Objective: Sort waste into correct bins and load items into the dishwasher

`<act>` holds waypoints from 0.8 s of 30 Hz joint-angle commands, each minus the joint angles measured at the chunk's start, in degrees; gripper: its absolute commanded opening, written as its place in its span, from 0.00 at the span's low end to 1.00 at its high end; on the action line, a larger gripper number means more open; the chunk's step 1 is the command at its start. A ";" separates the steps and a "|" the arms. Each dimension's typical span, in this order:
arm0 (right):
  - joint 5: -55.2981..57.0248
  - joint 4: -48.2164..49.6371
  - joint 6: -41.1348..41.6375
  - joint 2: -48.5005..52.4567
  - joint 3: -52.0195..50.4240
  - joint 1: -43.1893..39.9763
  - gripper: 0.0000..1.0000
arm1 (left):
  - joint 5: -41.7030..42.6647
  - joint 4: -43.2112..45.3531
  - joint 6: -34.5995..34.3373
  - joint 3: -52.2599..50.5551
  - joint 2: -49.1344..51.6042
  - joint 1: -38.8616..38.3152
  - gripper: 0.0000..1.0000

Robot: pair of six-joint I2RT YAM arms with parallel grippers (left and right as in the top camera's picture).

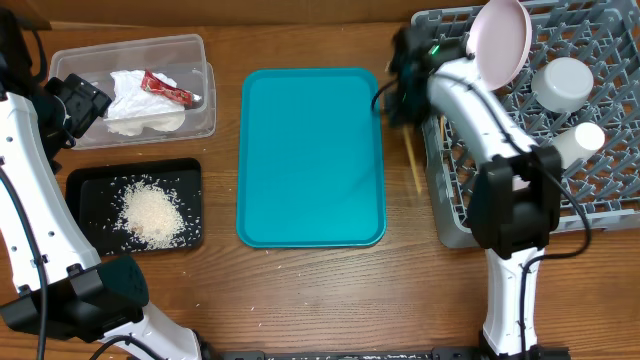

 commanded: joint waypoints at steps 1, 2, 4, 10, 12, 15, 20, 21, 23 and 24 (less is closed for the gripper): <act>0.72 -3.69 0.44 -2.05 13.20 -4.04 0.04 | -0.04 0.02 0.92 0.09 0.22 0.04 1.00; 0.70 -4.76 0.13 -2.05 15.87 -4.85 0.04 | -0.04 0.02 0.92 0.09 0.20 0.04 1.00; 0.70 -6.38 -1.68 -2.05 21.07 -7.08 0.04 | -0.04 0.02 0.92 0.09 0.20 0.04 1.00; -5.70 -7.04 -8.09 -1.97 22.69 -12.68 0.04 | -0.04 0.02 0.92 0.09 0.20 0.04 1.00; -10.45 -6.32 -10.62 -1.97 20.65 -13.97 0.04 | -0.04 0.02 0.92 0.09 0.20 0.04 0.99; -13.53 -3.96 -10.73 -1.86 17.62 -14.93 0.04 | -0.04 0.02 0.92 0.09 0.20 0.04 1.00; -15.47 0.20 -10.71 -1.86 12.50 -14.84 0.04 | -0.04 0.02 0.92 0.09 0.22 0.04 1.00; -15.61 0.72 -10.71 -1.86 11.72 -14.69 0.04 | -0.04 0.02 0.92 0.09 0.22 0.04 1.00; -15.50 1.88 -10.71 -1.86 10.12 -14.47 0.06 | -0.04 0.02 0.92 0.09 0.22 0.04 1.00; -15.50 2.43 -10.71 -1.86 9.38 -14.36 0.14 | -0.04 0.02 0.92 0.09 0.20 0.04 1.00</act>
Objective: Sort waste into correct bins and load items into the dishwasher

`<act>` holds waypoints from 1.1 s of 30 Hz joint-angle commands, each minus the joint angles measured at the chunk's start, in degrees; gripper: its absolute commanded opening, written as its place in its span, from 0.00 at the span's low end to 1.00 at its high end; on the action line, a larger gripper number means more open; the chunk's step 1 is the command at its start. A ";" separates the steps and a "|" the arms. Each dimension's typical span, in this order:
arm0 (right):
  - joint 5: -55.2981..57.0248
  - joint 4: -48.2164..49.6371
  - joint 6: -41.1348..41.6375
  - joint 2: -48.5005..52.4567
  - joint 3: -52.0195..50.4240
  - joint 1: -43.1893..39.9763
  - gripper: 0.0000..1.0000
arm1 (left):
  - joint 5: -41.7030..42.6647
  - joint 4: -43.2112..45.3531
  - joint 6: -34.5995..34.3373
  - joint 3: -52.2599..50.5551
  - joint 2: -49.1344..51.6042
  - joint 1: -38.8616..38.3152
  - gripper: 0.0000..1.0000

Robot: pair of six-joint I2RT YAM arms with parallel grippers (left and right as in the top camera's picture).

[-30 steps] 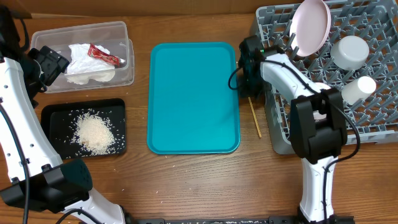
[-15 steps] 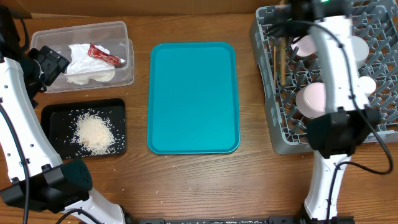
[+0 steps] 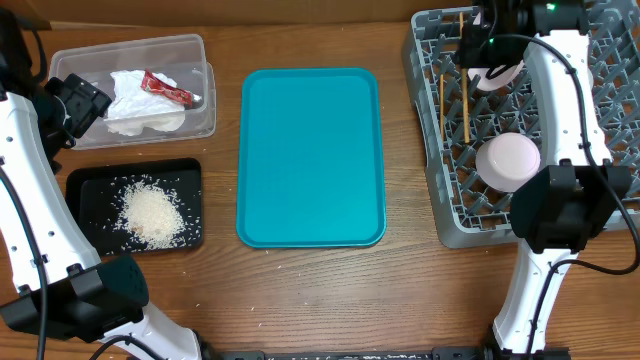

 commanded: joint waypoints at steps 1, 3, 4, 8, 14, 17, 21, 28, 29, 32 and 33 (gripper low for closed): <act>-1.92 1.49 -0.94 -0.76 -2.49 0.59 0.31 | 0.00 -0.02 0.92 0.09 0.22 0.04 1.00; -1.92 1.88 -0.87 -0.76 -3.50 0.57 0.54 | 0.00 -0.02 0.92 0.09 0.20 0.04 1.00; -1.79 1.97 -0.37 -0.76 -3.67 0.57 0.61 | 0.00 -0.02 0.92 0.09 0.20 0.04 1.00; -1.49 2.12 3.50 -0.96 -3.56 0.57 0.72 | 0.00 -0.02 0.92 0.09 0.20 0.04 1.00; -1.31 -1.97 10.56 -4.13 -0.22 0.57 0.80 | 0.00 -0.02 0.92 0.09 0.20 0.04 1.00; -1.29 -4.68 11.91 -8.61 0.61 0.57 0.81 | 0.00 -0.02 0.92 0.09 0.20 0.04 1.00; -0.35 -10.49 14.40 -14.67 0.61 0.52 0.83 | 0.00 -0.02 0.92 0.09 0.20 0.04 1.00; 0.79 -23.91 17.38 -20.48 0.61 0.68 0.83 | 0.00 -0.02 0.92 0.09 0.20 0.04 1.00; 1.75 -25.57 18.82 -20.98 0.61 0.55 0.83 | 0.00 -0.02 0.92 0.09 0.20 0.04 1.00; 3.43 -27.87 20.20 -23.85 -0.48 -0.09 0.82 | 0.00 -0.02 0.92 0.09 0.20 0.04 1.00; 3.45 -27.87 20.22 -25.31 -1.20 -0.28 0.82 | 0.00 -0.02 0.92 0.09 0.20 0.04 1.00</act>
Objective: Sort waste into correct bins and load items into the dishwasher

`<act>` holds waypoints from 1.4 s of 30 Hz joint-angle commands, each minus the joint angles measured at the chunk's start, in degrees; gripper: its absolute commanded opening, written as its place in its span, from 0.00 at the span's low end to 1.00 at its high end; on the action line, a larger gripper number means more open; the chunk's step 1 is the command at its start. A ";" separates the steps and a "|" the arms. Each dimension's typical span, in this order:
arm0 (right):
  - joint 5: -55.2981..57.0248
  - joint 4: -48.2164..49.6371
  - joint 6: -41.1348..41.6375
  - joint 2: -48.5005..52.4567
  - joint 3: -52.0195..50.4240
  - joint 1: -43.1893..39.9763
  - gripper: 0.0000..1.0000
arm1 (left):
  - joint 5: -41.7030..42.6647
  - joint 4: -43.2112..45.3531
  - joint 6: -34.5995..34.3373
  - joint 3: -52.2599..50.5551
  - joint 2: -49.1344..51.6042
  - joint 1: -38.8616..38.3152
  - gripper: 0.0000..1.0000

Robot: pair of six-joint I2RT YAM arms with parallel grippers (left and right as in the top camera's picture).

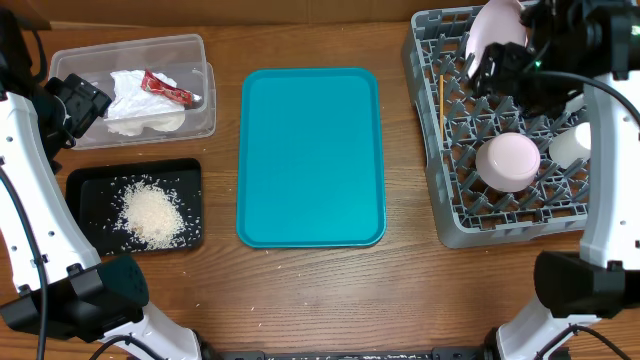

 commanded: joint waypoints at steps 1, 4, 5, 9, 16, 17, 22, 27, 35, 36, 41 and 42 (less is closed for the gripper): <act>2.14 0.15 2.51 -4.15 -1.64 -0.81 0.82 | 0.00 -0.02 0.92 0.09 0.22 0.04 1.00; 3.10 0.15 2.56 -9.51 -4.57 -1.03 0.83 | 0.00 -0.02 0.92 0.09 0.20 0.04 1.00; 3.98 0.15 2.73 -11.13 -5.68 -1.03 0.83 | 0.00 -0.02 0.92 0.09 0.22 0.04 1.00; 7.61 0.15 4.92 -20.37 -13.79 -1.03 0.87 | 0.00 -0.02 0.92 0.09 0.22 0.04 1.00; 10.71 4.72 8.92 -36.52 -30.21 -1.01 0.90 | 0.00 -0.02 0.92 0.09 0.22 0.04 1.00; 10.69 6.75 8.96 -39.28 -33.20 -1.01 0.99 | 0.00 -0.02 0.92 0.09 0.20 0.04 1.00; 10.47 10.60 13.64 -50.45 -45.88 -1.01 1.00 | 0.00 -0.02 0.92 0.09 0.22 0.04 1.00; 8.92 0.13 13.90 -52.70 -49.24 -1.01 1.00 | 0.00 -0.02 0.92 0.09 0.20 0.04 1.00; 7.93 0.44 13.84 -52.61 -49.55 -1.01 1.00 | 0.00 -0.02 0.92 0.09 0.22 0.04 1.00; 7.89 0.33 13.84 -52.61 -49.55 -1.01 1.00 | 0.00 -0.02 0.92 0.09 0.20 0.04 1.00; 7.78 0.68 13.79 -52.63 -49.62 -0.79 1.00 | 0.00 -0.02 0.92 0.09 0.20 0.04 1.00; 8.00 1.07 13.60 -52.81 -49.64 -0.74 1.00 | 0.00 -0.02 0.92 0.09 0.22 0.04 1.00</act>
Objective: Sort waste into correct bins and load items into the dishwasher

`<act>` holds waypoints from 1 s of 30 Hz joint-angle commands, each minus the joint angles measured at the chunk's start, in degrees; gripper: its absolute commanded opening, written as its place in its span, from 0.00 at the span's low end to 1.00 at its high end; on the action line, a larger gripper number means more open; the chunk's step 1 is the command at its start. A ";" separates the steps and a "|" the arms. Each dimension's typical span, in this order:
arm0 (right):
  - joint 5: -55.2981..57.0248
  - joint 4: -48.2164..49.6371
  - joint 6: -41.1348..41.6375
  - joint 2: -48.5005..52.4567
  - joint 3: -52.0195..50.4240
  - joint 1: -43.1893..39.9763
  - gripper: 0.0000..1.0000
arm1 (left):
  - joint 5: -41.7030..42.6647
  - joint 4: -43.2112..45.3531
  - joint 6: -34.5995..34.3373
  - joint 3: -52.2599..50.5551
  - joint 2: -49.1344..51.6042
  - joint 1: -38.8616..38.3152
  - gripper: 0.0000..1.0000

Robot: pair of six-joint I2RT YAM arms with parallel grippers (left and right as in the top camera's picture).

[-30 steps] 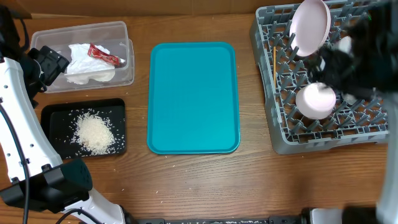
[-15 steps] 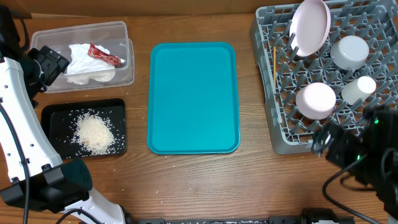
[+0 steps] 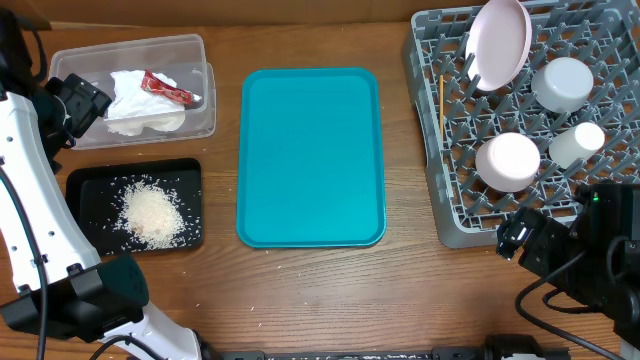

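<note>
The grey dishwasher rack [image 3: 450, 215] stands at the right. It holds an upright pink plate [image 3: 500, 42], a white cup [image 3: 563, 82], an upturned pink bowl [image 3: 507, 160], a small white cup [image 3: 578, 142] and a wooden chopstick [image 3: 441, 100] lying along its left side. My right gripper [image 3: 513, 240] is low in front of the rack's near edge, apart from everything; its jaws are too dark to read. My left gripper [image 3: 75, 103] hovers by the left edge of the clear bin [image 3: 205, 100], its jaws unclear. The teal tray [image 3: 310, 157] is bare.
The clear bin holds white tissue [image 3: 135, 100] and a red wrapper [image 3: 168, 90]. A black tray [image 3: 80, 185] with a heap of rice [image 3: 150, 212] lies in front of it. The left arm's white links run down the table's left edge.
My right arm was over the back of the rack beside the pink plate; now it sits in front of the rack's near edge. The rack's contents and the left arm are unchanged.
First my right gripper was at the rack's left edge with chopsticks lying beside the rack on the table. Then the chopsticks were inside the rack with the gripper over its back. It stayed over the rack, and now it is off the rack at the front.
</note>
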 commanded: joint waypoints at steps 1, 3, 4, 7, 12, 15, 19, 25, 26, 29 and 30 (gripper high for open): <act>-0.04 1.64 -0.66 -0.63 -0.31 0.07 1.00 | 0.00 -0.02 0.92 0.09 0.20 0.04 1.00; -0.09 5.01 -2.58 -1.36 -0.85 0.07 1.00 | 0.00 -0.02 0.92 0.09 0.20 0.04 1.00; -0.26 6.62 -3.65 -1.81 -1.25 0.07 1.00 | 0.00 -0.02 0.92 0.09 0.22 0.04 1.00; -2.82 16.00 -10.49 -5.68 -4.42 0.07 1.00 | 0.00 -0.02 0.92 0.09 0.20 0.04 1.00; -5.11 29.42 -12.92 -14.32 -15.56 0.07 1.00 | 0.00 -0.02 0.92 0.09 0.22 0.04 1.00; -5.25 39.85 -12.92 -20.68 -26.60 0.07 1.00 | 0.00 -0.02 0.92 0.09 0.22 0.04 1.00; -7.45 54.23 -12.24 -28.28 -41.79 0.07 1.00 | 0.00 -0.02 0.92 0.09 0.20 0.04 0.99; -11.23 76.78 -12.26 -38.36 -62.01 0.17 1.00 | 0.00 -0.02 0.92 0.09 0.20 0.04 1.00; -11.23 79.19 -12.26 -39.28 -63.95 0.17 1.00 | 0.00 -0.02 0.92 0.09 0.20 0.04 1.00; -11.08 88.17 -12.26 -42.75 -71.14 0.17 1.00 | 0.00 -0.02 0.92 0.09 0.20 0.04 1.00; -11.02 90.99 -12.26 -43.80 -73.11 0.17 1.00 | 0.00 -0.02 0.92 0.09 0.20 0.04 1.00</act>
